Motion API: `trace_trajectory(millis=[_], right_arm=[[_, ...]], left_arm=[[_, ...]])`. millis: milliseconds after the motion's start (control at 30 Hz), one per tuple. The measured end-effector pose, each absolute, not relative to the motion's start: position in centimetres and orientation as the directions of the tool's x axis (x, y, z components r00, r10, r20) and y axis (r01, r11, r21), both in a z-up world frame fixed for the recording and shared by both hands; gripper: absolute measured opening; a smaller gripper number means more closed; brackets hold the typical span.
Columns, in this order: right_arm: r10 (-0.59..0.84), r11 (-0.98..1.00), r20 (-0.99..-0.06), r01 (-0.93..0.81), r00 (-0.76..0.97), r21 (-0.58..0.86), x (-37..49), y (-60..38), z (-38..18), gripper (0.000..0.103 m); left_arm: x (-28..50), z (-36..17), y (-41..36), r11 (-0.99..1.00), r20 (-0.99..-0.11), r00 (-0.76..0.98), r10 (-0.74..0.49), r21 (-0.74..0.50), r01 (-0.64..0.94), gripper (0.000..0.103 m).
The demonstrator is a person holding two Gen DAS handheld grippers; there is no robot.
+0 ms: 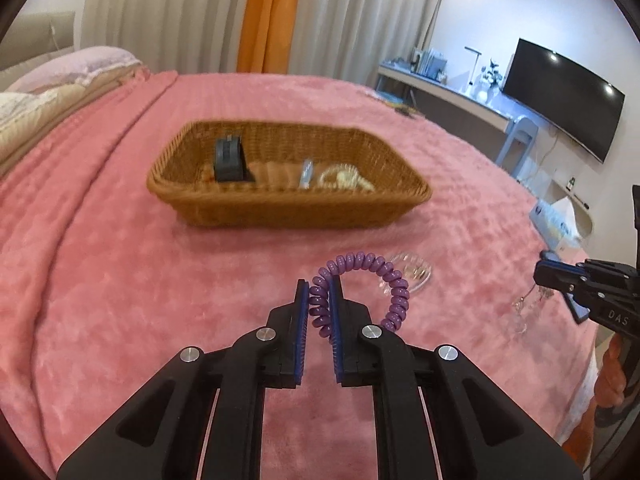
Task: Organize jewelry
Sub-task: 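Lower the hair tie and butterfly bracelet into the basket and open both tools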
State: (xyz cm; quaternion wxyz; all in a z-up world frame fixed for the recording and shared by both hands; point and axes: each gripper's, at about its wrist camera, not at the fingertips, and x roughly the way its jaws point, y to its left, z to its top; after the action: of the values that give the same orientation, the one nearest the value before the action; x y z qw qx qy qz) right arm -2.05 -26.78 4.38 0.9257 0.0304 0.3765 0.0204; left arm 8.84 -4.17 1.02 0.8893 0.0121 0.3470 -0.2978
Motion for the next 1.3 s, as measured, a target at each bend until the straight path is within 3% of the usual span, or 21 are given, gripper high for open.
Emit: trace_trajectory(millis=[433,700,1033,1300], right_arm=[[0.073,0.997,-0.670,-0.033,0.739,0.073,-0.5,-27.1,7.0,0.008],[0.107,0.994,-0.618,-0.062,0.779,0.095,6.4,-26.4,10.0,0.008],[0.166,0.983,-0.671,-0.066,0.723,0.172,17.9,-26.1,5.8,0.008],[0.199,0.974,-0.698,-0.060,0.687,0.219,19.8,-26.5,2.9,0.010]], left_arm=[[9.2,3.7,-4.4,0.829,-0.590,0.616,-0.523,-0.182,0.530,0.008],[14.1,6.5,-6.9,0.846,-0.575,0.650,-0.496,-0.149,0.513,0.008],[21.5,4.2,-10.5,0.876,-0.620,0.652,-0.436,-0.128,0.465,0.009],[22.6,1.9,-11.0,0.882,-0.660,0.624,-0.417,-0.129,0.453,0.013]])
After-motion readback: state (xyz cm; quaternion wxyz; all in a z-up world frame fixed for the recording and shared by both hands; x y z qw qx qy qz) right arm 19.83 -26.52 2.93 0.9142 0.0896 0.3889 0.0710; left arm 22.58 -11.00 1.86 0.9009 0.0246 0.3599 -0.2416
